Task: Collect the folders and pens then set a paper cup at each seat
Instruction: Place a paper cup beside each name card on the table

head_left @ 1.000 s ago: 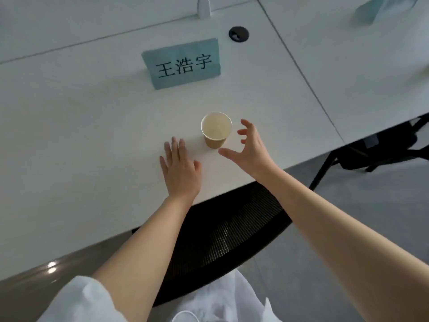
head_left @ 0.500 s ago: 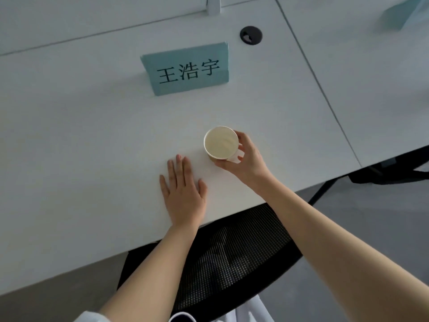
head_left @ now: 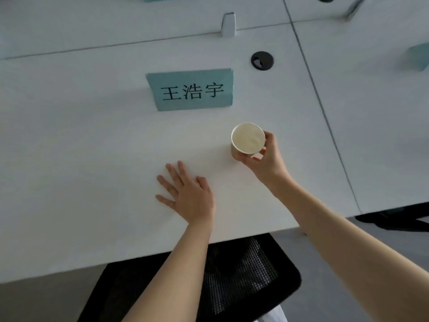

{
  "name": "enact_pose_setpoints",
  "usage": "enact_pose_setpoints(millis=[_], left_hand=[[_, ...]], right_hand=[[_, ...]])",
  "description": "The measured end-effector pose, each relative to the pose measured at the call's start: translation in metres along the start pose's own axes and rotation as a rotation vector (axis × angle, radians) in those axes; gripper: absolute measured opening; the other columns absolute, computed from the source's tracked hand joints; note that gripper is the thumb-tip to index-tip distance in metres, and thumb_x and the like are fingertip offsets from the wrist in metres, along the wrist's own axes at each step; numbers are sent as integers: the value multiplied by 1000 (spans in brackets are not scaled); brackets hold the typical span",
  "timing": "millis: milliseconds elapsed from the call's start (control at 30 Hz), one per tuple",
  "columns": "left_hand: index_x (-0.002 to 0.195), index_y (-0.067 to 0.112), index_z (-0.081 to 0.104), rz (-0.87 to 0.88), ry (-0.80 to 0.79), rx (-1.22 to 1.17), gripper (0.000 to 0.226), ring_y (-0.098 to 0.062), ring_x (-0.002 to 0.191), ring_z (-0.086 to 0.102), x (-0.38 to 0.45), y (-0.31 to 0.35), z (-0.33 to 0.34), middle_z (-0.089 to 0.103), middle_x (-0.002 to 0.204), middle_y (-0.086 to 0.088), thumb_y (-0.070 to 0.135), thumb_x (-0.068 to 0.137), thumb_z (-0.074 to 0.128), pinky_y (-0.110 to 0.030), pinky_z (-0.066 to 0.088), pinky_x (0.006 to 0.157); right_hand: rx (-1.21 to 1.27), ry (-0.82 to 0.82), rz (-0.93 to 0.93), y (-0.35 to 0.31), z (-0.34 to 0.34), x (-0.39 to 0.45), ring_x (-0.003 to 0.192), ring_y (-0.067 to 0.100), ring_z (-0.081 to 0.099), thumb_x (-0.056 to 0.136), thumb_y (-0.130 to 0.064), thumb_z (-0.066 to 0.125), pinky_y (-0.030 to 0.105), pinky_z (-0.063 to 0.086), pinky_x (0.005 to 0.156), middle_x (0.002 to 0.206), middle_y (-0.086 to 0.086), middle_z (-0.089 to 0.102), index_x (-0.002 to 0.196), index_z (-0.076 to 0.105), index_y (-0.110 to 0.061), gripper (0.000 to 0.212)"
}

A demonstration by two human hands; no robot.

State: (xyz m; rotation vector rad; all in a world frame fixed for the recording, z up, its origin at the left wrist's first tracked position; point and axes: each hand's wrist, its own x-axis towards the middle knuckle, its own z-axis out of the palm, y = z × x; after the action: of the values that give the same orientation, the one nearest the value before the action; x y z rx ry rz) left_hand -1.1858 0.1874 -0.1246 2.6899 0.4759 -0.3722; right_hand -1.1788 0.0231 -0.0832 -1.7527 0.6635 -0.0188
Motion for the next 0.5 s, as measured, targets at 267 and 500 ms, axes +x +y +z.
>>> enact_pose_setpoints(millis=[267,500], left_hand=[[158,26,4,-317,113,-57,65,-37,149,-12,18,54,26,-4,166,3,44,99,24,-66,-7,114],[157,23,12,-327,189,4,67,-39,150,-3,21,54,38,6,166,0,45,95,23,-68,-2,114]], right_hand=[[-96,-38,-126,-13,-37,86,117,17,50,78,-22,78,26,44,91,124,-3,49,130,37,-17,66],[-92,-77,-194,-38,-29,146,113,18,55,77,-33,78,37,50,96,119,-5,49,130,37,-19,69]])
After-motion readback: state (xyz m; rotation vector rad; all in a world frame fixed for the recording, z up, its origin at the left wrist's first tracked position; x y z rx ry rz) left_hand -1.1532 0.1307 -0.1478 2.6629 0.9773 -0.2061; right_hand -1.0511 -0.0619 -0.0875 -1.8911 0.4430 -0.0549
